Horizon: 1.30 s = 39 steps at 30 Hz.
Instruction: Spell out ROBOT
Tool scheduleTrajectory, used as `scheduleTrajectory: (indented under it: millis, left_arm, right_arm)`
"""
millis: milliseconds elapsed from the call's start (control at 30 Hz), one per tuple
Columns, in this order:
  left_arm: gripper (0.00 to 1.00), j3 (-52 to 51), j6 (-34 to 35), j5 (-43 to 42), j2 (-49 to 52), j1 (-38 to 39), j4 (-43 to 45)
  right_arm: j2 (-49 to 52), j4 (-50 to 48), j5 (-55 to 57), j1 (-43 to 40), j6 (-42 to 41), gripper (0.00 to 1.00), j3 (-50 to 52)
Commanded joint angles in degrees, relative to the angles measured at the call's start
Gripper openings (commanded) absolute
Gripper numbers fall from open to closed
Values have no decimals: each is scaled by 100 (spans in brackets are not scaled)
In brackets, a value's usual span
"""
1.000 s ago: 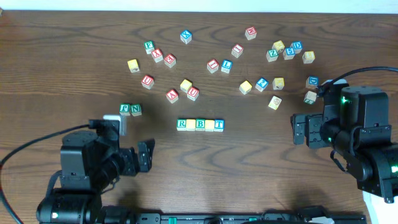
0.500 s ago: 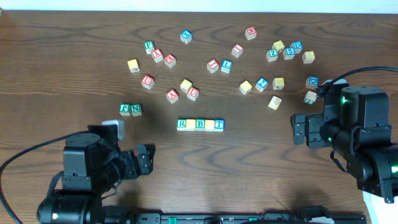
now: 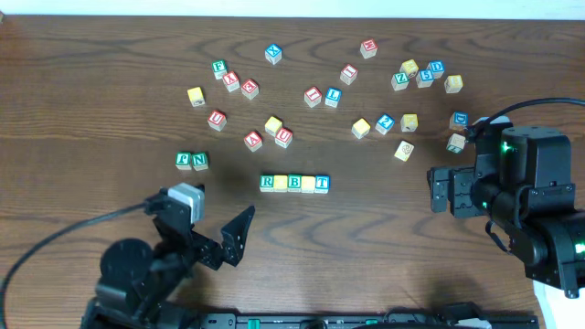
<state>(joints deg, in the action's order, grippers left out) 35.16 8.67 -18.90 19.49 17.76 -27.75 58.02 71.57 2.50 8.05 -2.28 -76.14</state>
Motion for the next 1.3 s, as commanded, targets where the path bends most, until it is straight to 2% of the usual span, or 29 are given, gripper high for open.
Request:
scheduleTrajectory:
  millis: [0,100,333,600,800,1033,1267]
  left_arm:
    - [100,-693,-155,46,-627,22,417]
    - [100,-1298,-155,46,-1276,22,824]
    - [100,-2076,-155,46,-1921,-184,1298]
    - [100,-2750,-155,48,-1943,-479,1947]
    - [100,-3322,-155,46,-1943,-868,2087]
    - [100,-3333,-157,50,-1943,-1222,2151]
    - [100,-3333,-157,98,-1943,-1235,2144]
  right_arm:
    - [-26,2,13,-35,66,99,-94]
    - [-26,2,13,-35,66,99,-94]
    - [-26,2,13,-35,66,99,-94]
    - [-26,2,13,-35,66,99,-94]
    - [-26,2,13,-35,66,99,-94]
    - [-26,2,13,-35,66,99,-94]
    - [-26,2,13,-35,66,99,-94]
